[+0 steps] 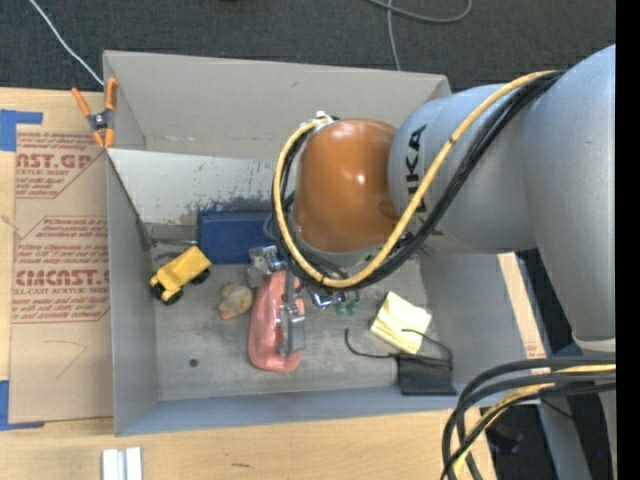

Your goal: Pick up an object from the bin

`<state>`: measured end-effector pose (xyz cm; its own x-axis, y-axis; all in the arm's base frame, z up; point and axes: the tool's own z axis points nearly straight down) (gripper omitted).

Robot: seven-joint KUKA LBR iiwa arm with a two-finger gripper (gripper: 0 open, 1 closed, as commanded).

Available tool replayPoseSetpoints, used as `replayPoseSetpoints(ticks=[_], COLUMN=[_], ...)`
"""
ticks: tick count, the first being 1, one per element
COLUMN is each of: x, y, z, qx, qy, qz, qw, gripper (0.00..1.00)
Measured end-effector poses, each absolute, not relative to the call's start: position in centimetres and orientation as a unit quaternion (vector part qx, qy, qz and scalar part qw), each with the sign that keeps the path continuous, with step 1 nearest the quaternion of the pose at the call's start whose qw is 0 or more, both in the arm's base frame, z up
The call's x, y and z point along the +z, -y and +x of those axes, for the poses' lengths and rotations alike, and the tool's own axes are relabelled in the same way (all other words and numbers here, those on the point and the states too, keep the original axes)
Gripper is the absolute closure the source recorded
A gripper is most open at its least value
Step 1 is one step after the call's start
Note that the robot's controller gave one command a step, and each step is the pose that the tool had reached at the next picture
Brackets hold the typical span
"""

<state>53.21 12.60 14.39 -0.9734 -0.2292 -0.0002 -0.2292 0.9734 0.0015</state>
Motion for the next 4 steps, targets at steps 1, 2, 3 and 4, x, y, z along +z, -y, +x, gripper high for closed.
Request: replayPoseSetpoints(ticks=[1, 2, 3, 4], x=[16.2, 14.2, 9.4, 8.6], y=[-14.7, -14.5, -14.0, -14.1], z=[56.7, 57.5, 58.0, 58.5], qx=[0.001, 0.001, 0.003, 0.009], qy=[-0.960, -0.927, -0.900, -0.746], qz=[-0.281, -0.374, -0.436, -0.666], qw=[0.005, 0.001, 0.007, -0.004], gripper=[0.00, 0.00, 0.00, 1.00])
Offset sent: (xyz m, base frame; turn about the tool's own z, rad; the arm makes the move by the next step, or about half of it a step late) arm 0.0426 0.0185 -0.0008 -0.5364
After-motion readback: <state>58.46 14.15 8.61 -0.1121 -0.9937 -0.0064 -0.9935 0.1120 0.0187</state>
